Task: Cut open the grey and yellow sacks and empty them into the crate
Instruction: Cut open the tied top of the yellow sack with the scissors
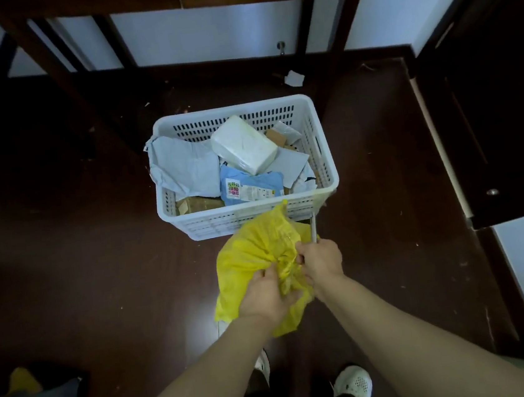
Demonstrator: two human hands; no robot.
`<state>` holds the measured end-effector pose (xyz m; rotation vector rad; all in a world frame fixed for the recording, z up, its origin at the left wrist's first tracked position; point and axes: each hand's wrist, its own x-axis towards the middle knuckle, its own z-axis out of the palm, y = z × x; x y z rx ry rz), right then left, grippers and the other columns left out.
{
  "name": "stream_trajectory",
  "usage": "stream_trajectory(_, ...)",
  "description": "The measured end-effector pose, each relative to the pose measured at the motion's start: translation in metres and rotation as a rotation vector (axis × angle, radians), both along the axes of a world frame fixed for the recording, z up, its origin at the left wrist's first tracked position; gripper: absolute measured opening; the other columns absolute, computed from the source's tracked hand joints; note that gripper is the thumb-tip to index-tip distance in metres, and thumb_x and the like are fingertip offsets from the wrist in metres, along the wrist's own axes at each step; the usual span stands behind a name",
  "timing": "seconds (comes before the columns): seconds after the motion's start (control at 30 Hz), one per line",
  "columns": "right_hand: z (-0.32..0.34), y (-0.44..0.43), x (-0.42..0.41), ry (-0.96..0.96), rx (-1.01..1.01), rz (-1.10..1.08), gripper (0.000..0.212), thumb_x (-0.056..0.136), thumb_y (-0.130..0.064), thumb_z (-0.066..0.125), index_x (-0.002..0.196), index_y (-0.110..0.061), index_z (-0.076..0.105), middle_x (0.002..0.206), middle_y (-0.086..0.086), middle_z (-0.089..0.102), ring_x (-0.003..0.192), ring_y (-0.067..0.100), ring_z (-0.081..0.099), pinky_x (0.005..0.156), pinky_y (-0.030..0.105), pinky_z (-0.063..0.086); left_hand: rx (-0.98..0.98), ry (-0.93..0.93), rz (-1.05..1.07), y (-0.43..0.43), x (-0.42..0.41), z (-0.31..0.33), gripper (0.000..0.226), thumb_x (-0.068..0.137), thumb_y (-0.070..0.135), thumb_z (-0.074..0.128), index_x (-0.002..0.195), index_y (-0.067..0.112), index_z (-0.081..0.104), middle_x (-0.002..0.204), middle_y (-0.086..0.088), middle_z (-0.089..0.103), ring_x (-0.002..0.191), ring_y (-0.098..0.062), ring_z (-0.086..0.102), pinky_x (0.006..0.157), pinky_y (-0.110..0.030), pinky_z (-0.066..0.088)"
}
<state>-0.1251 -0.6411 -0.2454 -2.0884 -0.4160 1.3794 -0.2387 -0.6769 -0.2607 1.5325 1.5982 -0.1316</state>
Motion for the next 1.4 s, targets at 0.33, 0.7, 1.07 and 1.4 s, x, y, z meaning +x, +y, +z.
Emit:
stream_trajectory(0.33,-0.096,0.010,-0.043,-0.076,-0.003,0.227,0.011,0.084,-0.017,0.059,0.075,-0.011,0.060,0.059,-0.002,0.058,0.054,0.017,0.050,0.059,0.029,0.042,0.108,0.104,0.138,0.024,-0.047,-0.066,0.075,0.087,0.050,0.058,0.148,0.022,0.025,0.153,-0.004,0.025,0.141,-0.022,0.016,0.111,-0.029,0.020)
stream_trajectory(0.7,-0.166,0.037,-0.002,-0.120,0.082,0.041,0.026,0.088,-0.025,0.056,0.066,-0.011,0.050,0.079,0.018,0.055,0.075,0.028,0.049,0.073,0.045,0.044,0.073,0.075,0.494,-0.008,-0.048,-0.126,0.117,0.073,0.035,0.079,0.150,0.007,-0.005,0.159,-0.008,0.007,0.146,-0.023,0.008,0.117,-0.032,0.014)
stream_trajectory(1.07,-0.249,0.056,-0.022,-0.450,0.319,0.187,0.031,0.098,-0.033,0.045,0.098,-0.004,0.056,0.092,0.013,0.061,0.091,0.033,0.058,0.067,0.033,0.036,0.212,0.086,0.426,0.026,-0.041,-0.250,0.118,0.068,0.068,0.065,0.152,0.016,0.000,0.159,-0.006,-0.008,0.147,-0.021,-0.004,0.119,-0.038,0.008)
stream_trajectory(1.4,-0.320,0.078,-0.055,-0.273,0.600,0.198,0.028,0.098,-0.028,0.044,0.074,-0.013,0.045,0.064,0.002,0.047,0.071,0.031,0.052,0.062,0.036,0.040,0.492,0.093,0.775,0.070,-0.052,-0.315,0.060,0.079,0.039,0.063,0.131,0.016,0.043,0.129,-0.010,0.052,0.115,-0.036,0.052,0.082,-0.043,0.045)
